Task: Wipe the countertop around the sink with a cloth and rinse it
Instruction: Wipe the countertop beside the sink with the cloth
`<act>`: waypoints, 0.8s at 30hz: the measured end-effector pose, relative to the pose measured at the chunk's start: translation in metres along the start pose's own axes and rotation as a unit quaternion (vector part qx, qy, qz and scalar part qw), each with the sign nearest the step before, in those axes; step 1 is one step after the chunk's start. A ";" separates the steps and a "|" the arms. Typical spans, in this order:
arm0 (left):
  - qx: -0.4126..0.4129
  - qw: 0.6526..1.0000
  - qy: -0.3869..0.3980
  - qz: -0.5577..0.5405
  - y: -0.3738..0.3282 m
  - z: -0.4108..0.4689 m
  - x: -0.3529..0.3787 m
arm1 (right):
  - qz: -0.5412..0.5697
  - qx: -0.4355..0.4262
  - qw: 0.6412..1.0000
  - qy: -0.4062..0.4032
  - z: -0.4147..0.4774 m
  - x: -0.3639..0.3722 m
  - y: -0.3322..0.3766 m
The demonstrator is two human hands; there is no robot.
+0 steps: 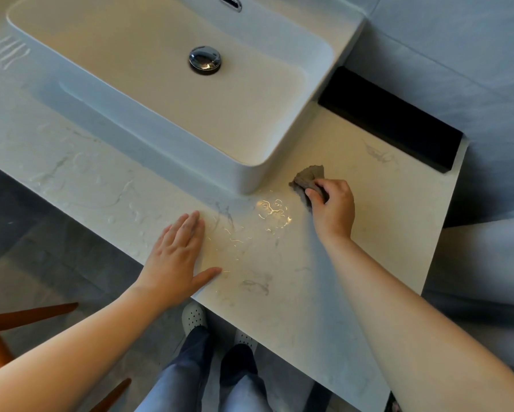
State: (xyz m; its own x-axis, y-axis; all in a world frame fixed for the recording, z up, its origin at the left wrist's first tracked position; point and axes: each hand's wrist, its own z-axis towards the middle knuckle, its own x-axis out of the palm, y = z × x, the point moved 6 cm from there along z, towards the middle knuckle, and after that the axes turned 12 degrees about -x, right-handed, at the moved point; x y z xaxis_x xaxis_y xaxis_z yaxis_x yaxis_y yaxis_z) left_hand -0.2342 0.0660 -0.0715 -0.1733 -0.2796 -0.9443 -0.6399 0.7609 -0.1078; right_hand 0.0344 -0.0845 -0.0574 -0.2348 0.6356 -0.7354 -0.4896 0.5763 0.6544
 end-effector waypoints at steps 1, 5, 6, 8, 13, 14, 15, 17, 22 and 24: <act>0.002 1.000 -0.001 0.002 0.000 -0.001 0.001 | 0.002 -0.006 1.000 0.001 -0.007 0.002 0.003; 0.004 1.000 -0.004 0.013 0.000 0.000 0.002 | -0.003 -0.056 0.998 0.028 -0.044 0.012 0.022; 0.005 1.000 -0.004 0.016 0.000 0.000 0.002 | -0.004 -0.069 0.997 0.031 -0.054 0.013 0.026; 0.008 1.000 -0.004 0.020 0.000 0.000 0.002 | -0.005 -0.086 0.996 0.037 -0.074 0.015 0.033; 0.014 1.000 -0.002 0.023 0.001 -0.001 0.001 | 0.026 -0.093 0.991 0.089 -0.102 0.019 0.044; 0.013 1.000 -0.002 0.023 0.001 -0.001 0.001 | 0.044 -0.080 0.991 0.102 -0.102 0.019 0.045; 0.013 1.000 -0.003 0.022 0.000 0.000 0.000 | 0.064 -0.066 0.990 0.103 -0.101 0.016 0.045; 0.013 1.000 -0.003 0.020 0.000 -0.001 0.001 | 0.093 -0.046 0.992 0.074 -0.091 0.004 0.047; 0.014 1.000 -0.012 0.012 0.001 -0.001 0.001 | 0.080 -0.047 0.996 -0.002 -0.026 -0.015 0.053; 0.014 1.000 -0.012 0.010 0.001 -0.001 0.002 | 0.057 -0.049 0.997 -0.008 0.001 -0.009 0.049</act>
State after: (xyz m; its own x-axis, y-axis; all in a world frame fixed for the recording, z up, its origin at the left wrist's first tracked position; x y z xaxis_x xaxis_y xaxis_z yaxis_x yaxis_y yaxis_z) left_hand -0.2359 0.0653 -0.0729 -0.1676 -0.2501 -0.9536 -0.6152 0.7824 -0.0970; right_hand 0.0133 -0.0610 -0.0184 -0.2811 0.7031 -0.6532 -0.5406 0.4463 0.7131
